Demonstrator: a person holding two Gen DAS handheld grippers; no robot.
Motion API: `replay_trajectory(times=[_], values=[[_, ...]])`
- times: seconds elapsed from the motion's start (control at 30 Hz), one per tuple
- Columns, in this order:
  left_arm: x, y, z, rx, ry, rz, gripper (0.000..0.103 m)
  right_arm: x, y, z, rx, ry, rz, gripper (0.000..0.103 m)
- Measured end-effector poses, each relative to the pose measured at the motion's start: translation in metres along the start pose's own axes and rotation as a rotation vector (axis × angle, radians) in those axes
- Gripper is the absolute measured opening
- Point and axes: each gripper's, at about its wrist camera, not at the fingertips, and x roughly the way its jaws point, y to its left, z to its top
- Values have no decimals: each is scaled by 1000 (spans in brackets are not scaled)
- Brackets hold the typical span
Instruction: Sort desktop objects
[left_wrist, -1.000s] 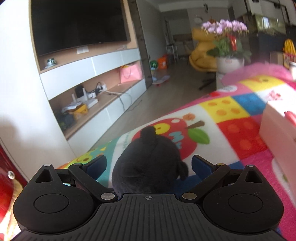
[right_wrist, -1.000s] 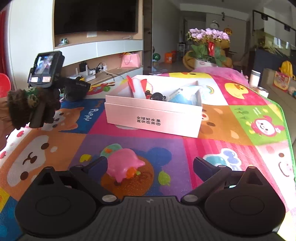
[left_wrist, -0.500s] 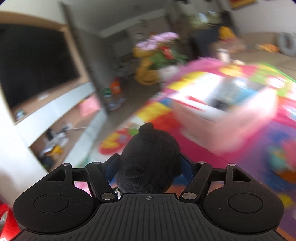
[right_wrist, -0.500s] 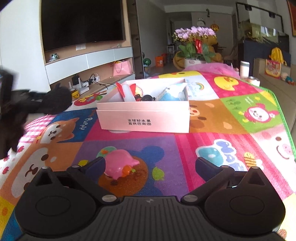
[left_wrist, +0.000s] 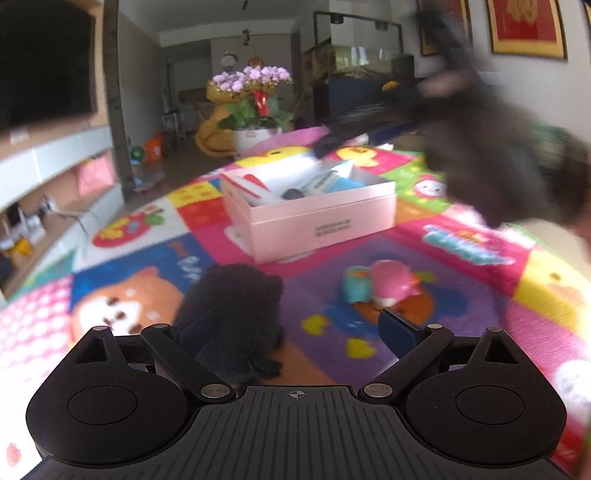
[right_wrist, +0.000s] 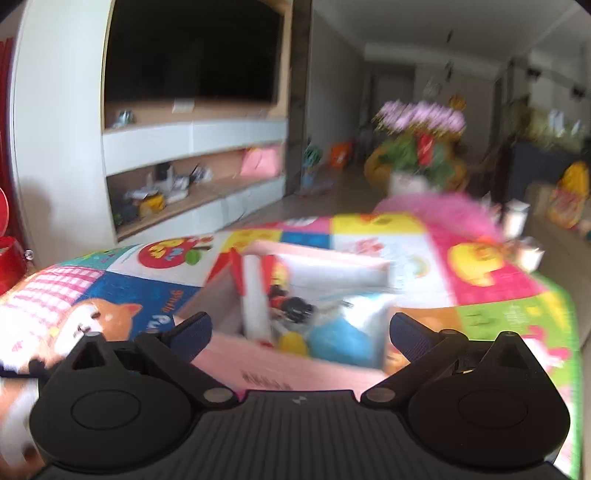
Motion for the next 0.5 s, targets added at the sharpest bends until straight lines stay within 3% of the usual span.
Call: replay_trajectory(times=[0.03,0.13,0.3,0.33,0.37,0.4,0.5], values=[[-2,-1,-2,-19,-2,-15,98,19,2,12,7,49,26,77],[-7,1,-6,-65,-8,-44,98,74,18,34,-44,181,58,55],[-19,17,-14,-123,-48,18,99,144,50,29,-203,343,38,44],[-22,23,-16,-142,-56,37,99,152,55,26,-227,355,23,35],[-24,28,-17,-163,-63,55,99,156,58,23,-248,363,3,33],[-26,34,-18,-185,-70,69,100,157,59,23,-248,357,10,27],[-29,49,-21,-252,-82,86,100,152,47,36,-140,327,18,26]])
